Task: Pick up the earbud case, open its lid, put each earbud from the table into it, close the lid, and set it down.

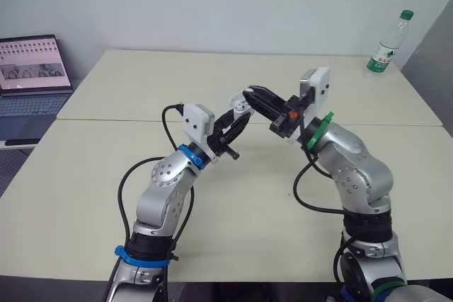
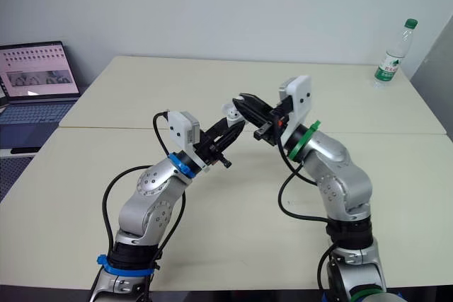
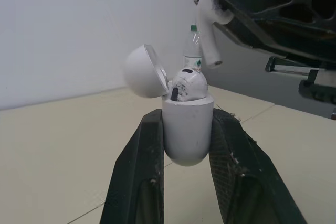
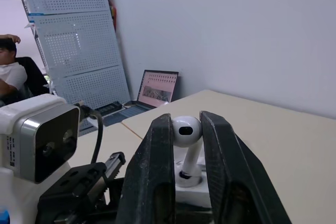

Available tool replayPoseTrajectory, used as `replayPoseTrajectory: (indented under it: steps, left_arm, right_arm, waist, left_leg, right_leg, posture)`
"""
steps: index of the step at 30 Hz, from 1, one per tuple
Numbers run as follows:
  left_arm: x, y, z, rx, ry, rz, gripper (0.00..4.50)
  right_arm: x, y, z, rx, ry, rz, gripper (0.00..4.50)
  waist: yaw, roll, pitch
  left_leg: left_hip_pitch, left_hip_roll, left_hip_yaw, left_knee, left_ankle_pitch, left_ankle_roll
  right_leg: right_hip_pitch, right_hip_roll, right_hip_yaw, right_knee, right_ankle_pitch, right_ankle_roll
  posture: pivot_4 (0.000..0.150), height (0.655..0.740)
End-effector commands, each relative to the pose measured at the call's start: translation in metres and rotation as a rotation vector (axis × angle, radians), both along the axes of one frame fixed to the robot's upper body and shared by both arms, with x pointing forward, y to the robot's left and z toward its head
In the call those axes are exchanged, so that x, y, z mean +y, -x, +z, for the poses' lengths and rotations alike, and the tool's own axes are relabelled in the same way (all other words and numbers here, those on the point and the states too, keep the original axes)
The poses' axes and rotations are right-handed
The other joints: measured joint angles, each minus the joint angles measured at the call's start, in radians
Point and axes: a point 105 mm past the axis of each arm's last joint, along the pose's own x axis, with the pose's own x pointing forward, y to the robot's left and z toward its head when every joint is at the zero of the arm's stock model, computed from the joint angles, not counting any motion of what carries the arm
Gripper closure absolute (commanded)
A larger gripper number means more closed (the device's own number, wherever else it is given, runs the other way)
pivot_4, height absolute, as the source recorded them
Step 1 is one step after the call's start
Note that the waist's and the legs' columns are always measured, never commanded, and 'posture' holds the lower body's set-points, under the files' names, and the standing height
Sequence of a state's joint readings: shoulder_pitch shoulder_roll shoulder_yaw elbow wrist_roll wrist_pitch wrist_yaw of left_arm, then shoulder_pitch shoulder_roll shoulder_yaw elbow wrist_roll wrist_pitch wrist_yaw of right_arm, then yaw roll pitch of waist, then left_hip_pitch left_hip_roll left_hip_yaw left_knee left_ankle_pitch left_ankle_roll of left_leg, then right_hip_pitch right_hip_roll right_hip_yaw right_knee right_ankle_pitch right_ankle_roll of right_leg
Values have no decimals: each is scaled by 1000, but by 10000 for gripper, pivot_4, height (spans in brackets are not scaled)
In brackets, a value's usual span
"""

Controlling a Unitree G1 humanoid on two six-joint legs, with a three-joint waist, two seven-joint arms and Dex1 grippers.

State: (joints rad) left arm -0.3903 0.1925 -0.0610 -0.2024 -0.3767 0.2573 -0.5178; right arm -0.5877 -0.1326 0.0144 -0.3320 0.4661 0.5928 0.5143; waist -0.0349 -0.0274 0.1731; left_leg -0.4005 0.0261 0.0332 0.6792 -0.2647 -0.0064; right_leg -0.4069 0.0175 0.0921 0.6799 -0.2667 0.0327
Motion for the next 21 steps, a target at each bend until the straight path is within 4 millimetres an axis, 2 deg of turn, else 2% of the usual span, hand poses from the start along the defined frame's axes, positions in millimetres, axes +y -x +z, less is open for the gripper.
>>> replayPoseTrajectory:
  steps: [1,14,21]
  left_arm:
    - [-6,6,19,-62,20,-42,37030]
    - [-6,7,21,-74,6,-61,37030]
    - [-5,7,19,-75,0,-55,37030]
  right_arm:
    - [-2,-2,7,-57,-29,-48,41308]
    - [-16,-17,6,-67,-8,-116,41308]
    - [-17,-15,0,-49,14,-104,41308]
  waist:
    - [0,0,0]
    - [0,0,0]
    - [0,0,0]
  left_leg:
    - [0,0,0,0,0,0]
    - [0,0,0,0,0,0]
    - [0,0,0,0,0,0]
  right_leg:
    - [0,0,0,0,0,0]
    - [0,0,0,0,0,0]
    - [0,0,0,-1,0,0]
  posture:
    - [1500,7400]
    - [1500,7400]
    - [1500,7400]
